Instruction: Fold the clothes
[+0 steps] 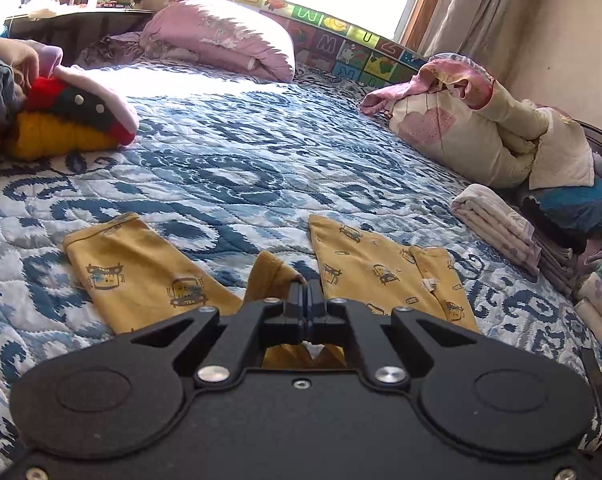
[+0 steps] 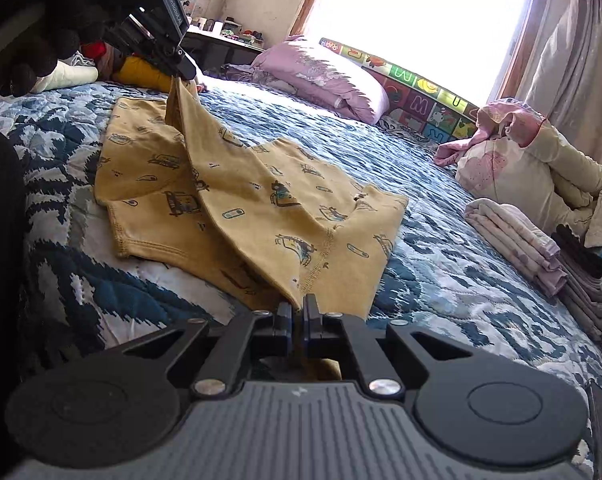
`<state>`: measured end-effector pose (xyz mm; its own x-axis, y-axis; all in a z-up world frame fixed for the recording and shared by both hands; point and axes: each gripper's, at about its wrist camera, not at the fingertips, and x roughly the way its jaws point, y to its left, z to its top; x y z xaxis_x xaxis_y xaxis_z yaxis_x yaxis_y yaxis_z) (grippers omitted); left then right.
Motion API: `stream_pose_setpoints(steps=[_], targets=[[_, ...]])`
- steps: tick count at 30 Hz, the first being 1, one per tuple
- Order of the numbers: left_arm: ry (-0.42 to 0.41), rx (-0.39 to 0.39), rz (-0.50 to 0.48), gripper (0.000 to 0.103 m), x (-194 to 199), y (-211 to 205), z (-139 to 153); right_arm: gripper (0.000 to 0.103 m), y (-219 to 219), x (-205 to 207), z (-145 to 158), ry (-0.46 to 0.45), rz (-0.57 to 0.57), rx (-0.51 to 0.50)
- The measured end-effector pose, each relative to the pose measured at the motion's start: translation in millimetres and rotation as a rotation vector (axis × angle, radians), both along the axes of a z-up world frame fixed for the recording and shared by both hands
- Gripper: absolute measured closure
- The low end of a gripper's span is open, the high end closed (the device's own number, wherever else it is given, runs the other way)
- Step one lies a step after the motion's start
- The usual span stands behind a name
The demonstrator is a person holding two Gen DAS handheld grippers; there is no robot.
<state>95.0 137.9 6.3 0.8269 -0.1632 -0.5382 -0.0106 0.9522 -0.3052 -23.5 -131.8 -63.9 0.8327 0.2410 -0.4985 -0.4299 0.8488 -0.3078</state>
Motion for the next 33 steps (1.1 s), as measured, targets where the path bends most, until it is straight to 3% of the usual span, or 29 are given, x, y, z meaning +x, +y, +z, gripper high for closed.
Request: stream_pose_setpoints(steps=[4,7,13,14,16,18,20,24,27,28,30,33], targets=[[0.003,0.003,0.008,0.102,-3,5,-8,0.097,0,-1,-3,0.018,0.014,-0.006],[-0.044,-0.020,0.008,0.102,-8,8,-5,0.097,-2,-3,-4,0.015,0.013,-0.006],[-0.243,-0.074,-0.085,0.102,-18,3,16,0.097,-8,1,-9,0.046,0.013,0.014],[-0.243,-0.066,-0.089,0.102,-17,4,15,0.097,-9,2,-9,0.049,0.013,0.021],[-0.122,0.041,-0.067,0.102,-7,5,-2,0.097,-10,3,-9,0.056,0.013,0.031],[0.140,0.160,-0.017,0.102,15,8,-33,0.096,-11,4,-9,0.063,0.018,0.036],[0.076,0.120,-0.032,0.101,10,14,-25,0.096,-13,5,-7,0.075,0.024,0.044],[0.083,0.262,0.035,0.096,20,3,-6,0.096,-16,6,-3,0.090,0.040,0.048],[0.040,0.309,0.004,0.089,25,-16,8,0.096,-16,6,-2,0.088,0.046,0.045],[0.023,0.296,-0.015,0.089,29,-24,13,0.094,-16,6,-2,0.091,0.048,0.045],[-0.001,0.192,-0.101,0.083,43,-42,19,0.094,-15,7,-3,0.098,0.051,0.046],[0.035,0.086,-0.227,0.078,79,-84,11,0.093,-15,7,-2,0.102,0.053,0.051]])
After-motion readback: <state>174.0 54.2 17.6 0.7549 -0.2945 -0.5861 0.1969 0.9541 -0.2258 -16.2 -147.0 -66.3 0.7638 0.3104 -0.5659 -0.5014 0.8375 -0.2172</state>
